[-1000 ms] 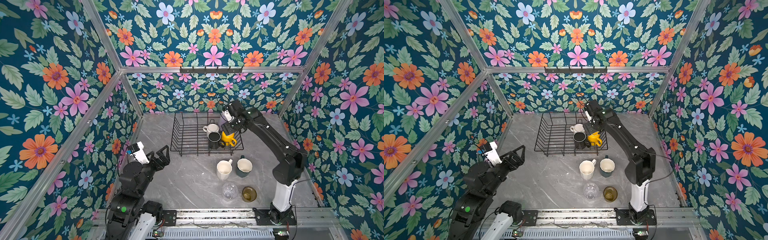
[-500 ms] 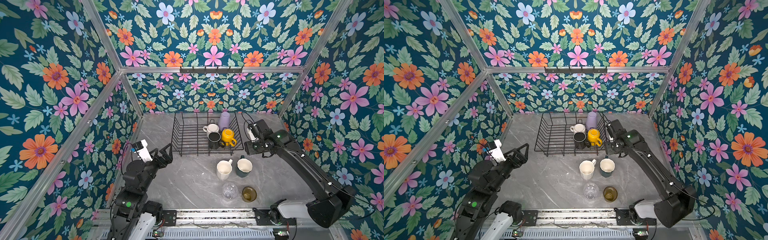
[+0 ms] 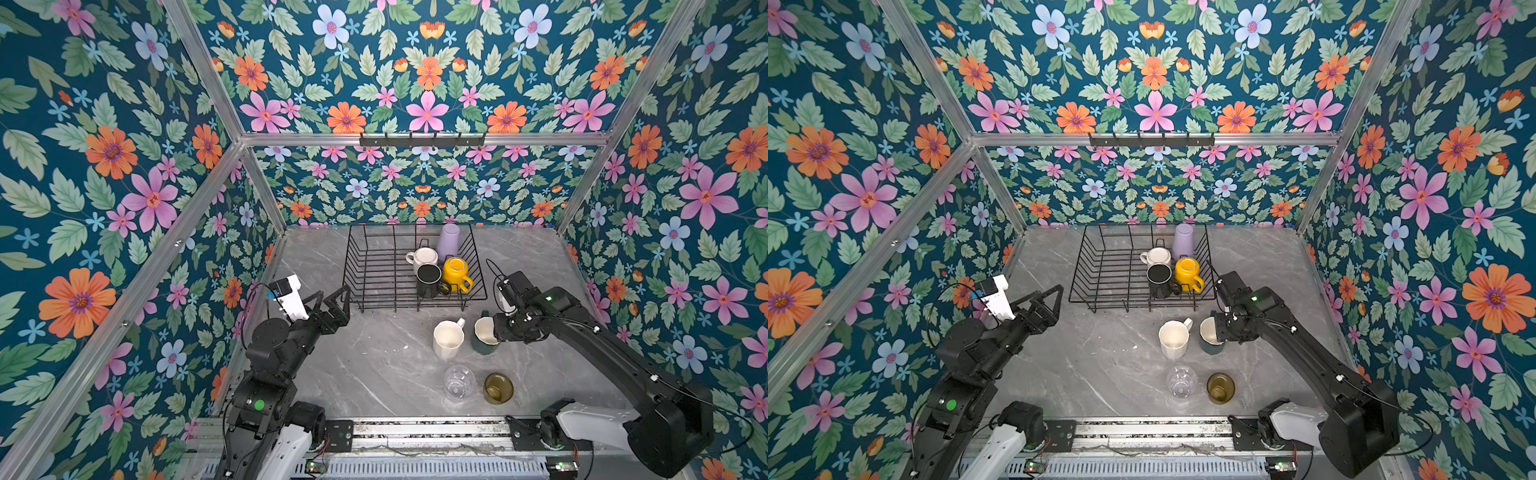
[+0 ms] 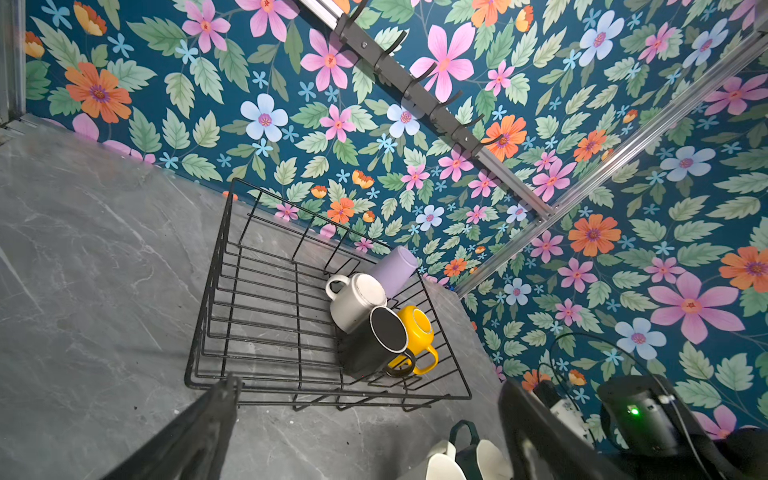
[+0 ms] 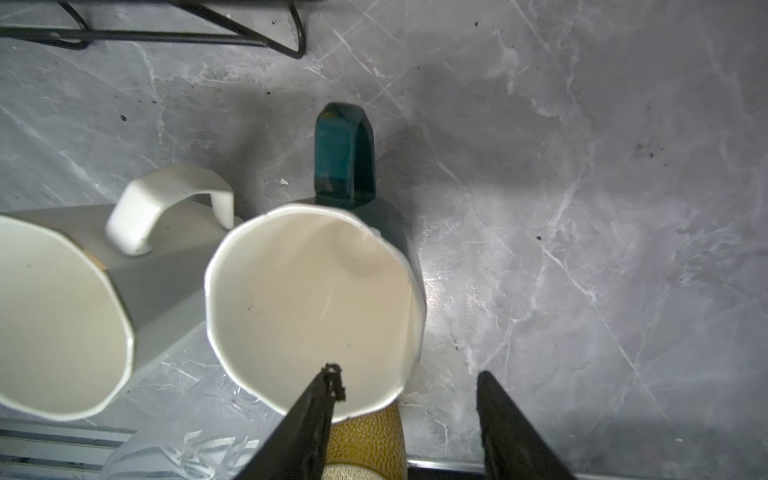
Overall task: Load the cups into the dish rack
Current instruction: 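Lower the right gripper onto the dark green mug and grasp its rim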
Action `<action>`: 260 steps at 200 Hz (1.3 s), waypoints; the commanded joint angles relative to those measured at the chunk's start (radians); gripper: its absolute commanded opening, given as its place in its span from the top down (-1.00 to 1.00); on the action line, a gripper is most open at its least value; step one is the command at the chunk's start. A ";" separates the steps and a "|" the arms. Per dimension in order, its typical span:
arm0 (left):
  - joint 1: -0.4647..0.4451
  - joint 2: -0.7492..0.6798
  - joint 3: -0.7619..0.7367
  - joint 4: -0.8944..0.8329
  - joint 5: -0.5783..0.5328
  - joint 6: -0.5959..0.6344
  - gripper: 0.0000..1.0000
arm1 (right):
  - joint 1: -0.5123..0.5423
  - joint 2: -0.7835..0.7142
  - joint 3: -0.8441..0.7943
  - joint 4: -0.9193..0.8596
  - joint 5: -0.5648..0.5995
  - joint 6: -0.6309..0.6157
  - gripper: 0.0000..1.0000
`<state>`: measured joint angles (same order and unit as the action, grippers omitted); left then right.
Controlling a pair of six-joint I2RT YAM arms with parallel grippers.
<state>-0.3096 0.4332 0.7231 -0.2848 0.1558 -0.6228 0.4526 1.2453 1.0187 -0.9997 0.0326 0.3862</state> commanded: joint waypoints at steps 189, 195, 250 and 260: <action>0.000 -0.029 -0.030 0.019 -0.003 -0.030 -0.99 | -0.016 0.117 -0.021 0.125 0.117 -0.076 1.00; 0.001 -0.028 -0.034 0.024 0.000 -0.033 -0.99 | -0.017 0.111 -0.013 0.116 0.120 -0.079 1.00; 0.000 -0.032 -0.065 0.060 0.014 -0.060 -0.99 | -0.017 0.019 0.075 0.038 0.092 -0.074 1.00; 0.000 -0.035 -0.065 0.059 0.017 -0.061 -0.99 | -0.016 0.003 0.095 0.033 0.075 -0.069 1.00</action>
<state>-0.3096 0.4038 0.6598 -0.2699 0.1566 -0.6746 0.4347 1.2804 1.0737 -0.9463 0.1371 0.3073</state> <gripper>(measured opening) 0.996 0.089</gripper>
